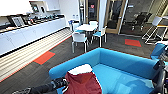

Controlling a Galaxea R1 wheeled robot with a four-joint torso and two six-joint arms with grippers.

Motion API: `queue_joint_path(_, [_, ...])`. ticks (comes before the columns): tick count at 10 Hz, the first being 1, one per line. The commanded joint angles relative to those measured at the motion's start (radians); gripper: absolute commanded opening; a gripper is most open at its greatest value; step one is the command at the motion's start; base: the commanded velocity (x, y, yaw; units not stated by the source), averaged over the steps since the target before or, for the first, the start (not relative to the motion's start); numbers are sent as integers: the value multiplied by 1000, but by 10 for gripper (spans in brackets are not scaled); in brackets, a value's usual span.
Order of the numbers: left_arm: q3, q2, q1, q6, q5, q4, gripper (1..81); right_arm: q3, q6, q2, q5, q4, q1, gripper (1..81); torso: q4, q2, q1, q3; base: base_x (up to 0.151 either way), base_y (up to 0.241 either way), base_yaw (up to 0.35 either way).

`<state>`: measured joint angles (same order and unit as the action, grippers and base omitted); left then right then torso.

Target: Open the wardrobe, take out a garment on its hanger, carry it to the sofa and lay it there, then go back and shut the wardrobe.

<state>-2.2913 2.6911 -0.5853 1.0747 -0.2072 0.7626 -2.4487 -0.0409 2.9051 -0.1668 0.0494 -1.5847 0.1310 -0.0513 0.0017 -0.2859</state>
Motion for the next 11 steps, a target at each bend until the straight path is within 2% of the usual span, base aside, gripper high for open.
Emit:
queue_joint_path(1, [12,-14,135,-5,-14,29,811,8,-5,-1,59,14,7,811,0,0,0,0,0,0,0])
queue_joint_path(3, [12,-29,115,-2,-12,27,811,8,-4,-2,58,12,4,811,0,0,0,0,0,0,0])
queue_joint_path(6, [15,-112,-44,-19,0,40,811,-22,6,10,47,0,7,811,0,0,0,0,0,0,0])
queue_joint_path(8, [87,-186,-243,-44,135,159,811,-102,10,48,47,-2,11,811,0,0,0,0,0,0,0])
queue_joint_path(11, [133,-204,-492,-44,284,326,811,-186,13,102,47,-2,22,811,0,0,0,0,0,0,0])
